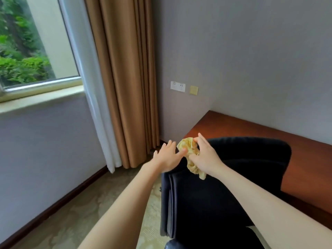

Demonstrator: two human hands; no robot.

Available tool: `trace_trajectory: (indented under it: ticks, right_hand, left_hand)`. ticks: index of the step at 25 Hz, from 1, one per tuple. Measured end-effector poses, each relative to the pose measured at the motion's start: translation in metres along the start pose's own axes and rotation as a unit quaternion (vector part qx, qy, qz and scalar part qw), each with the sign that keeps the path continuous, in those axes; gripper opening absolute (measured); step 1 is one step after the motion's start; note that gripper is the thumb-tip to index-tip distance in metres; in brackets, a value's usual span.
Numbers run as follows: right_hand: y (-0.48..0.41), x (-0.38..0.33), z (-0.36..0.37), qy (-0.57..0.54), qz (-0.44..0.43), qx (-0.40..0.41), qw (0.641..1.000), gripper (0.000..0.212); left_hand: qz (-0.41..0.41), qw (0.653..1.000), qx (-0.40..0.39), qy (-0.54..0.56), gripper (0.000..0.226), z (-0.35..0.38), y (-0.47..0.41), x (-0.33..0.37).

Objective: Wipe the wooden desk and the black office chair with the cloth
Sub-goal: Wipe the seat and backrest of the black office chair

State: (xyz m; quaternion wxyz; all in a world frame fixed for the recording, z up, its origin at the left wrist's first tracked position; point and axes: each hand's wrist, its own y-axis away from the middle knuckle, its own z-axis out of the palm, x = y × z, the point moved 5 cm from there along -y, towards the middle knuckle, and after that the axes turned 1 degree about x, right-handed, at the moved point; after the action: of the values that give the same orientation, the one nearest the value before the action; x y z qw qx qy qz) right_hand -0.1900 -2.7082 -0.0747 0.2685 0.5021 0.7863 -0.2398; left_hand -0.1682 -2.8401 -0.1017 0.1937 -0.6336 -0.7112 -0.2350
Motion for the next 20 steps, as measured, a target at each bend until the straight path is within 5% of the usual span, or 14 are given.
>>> trace_trajectory:
  ticks: [3,10,20]
  right_hand:
    - [-0.012,0.003,0.016,0.032,0.057,-0.035,0.997,0.056]
    - [0.0,-0.011,0.039,0.1,0.08,-0.022,0.992,0.064]
    - [0.078,-0.051,0.075,0.029,-0.024,-0.115,0.993,0.07]
  left_hand:
    - [0.082,0.993,0.033,0.077,0.049,0.007,0.0,-0.004]
    - [0.075,0.99,0.12,0.019,0.041,0.002,0.032,-0.013]
    - [-0.079,0.975,0.207,-0.014,0.06,0.009,0.156,-0.042]
